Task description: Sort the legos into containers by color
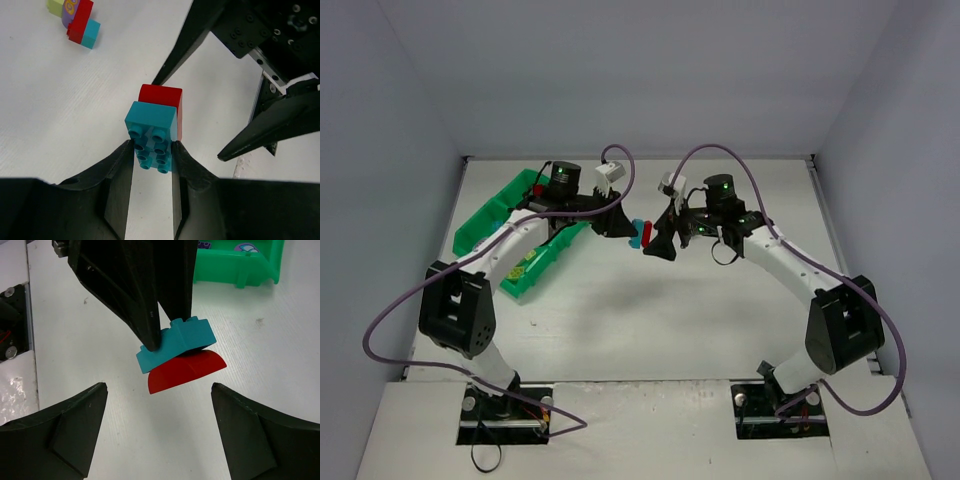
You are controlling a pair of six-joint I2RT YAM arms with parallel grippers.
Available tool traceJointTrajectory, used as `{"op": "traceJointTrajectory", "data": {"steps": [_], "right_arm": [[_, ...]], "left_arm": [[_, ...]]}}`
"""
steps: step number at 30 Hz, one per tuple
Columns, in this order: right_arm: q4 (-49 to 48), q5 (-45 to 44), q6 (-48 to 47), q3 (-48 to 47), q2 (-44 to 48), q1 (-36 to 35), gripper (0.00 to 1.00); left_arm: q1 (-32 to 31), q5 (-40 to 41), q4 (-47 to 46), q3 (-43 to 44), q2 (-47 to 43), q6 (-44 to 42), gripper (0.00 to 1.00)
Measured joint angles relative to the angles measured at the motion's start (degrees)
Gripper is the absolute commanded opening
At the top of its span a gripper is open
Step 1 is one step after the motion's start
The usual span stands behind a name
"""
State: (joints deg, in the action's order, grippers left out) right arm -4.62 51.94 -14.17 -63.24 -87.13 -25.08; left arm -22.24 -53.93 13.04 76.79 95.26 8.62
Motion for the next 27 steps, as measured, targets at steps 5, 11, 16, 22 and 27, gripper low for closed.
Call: {"op": "traceJointTrajectory", "data": {"steps": [5,11,16,22,27], "right_arm": [[0.96,3.69,0.24,-1.31,-1.62,0.33,0.80],[1.60,6.67,0.42,-2.91,-2.95,0.37,0.74],[1.88,8.74,0.44,-4.00,-3.87,0.37,0.68],[1.99,10.73,0.39,-4.59,-4.42,0.37,0.52],[2.23,11.58,0.39,-4.59,-4.63,0.37,0.26]], "left_arm": [[0.09,-1.70,-0.02,-1.88,-2.97,-4.17,0.03],[0.09,-3.98,-0.46,-3.74,-6.40,-9.11,0.03],[0.07,-6.25,-0.59,-4.50,-6.97,-11.82,0.04],[0.07,-7.45,-0.46,-5.20,-6.97,-13.46,0.04],[0.07,-7.82,-0.33,-5.25,-6.97,-14.21,0.04]]}}
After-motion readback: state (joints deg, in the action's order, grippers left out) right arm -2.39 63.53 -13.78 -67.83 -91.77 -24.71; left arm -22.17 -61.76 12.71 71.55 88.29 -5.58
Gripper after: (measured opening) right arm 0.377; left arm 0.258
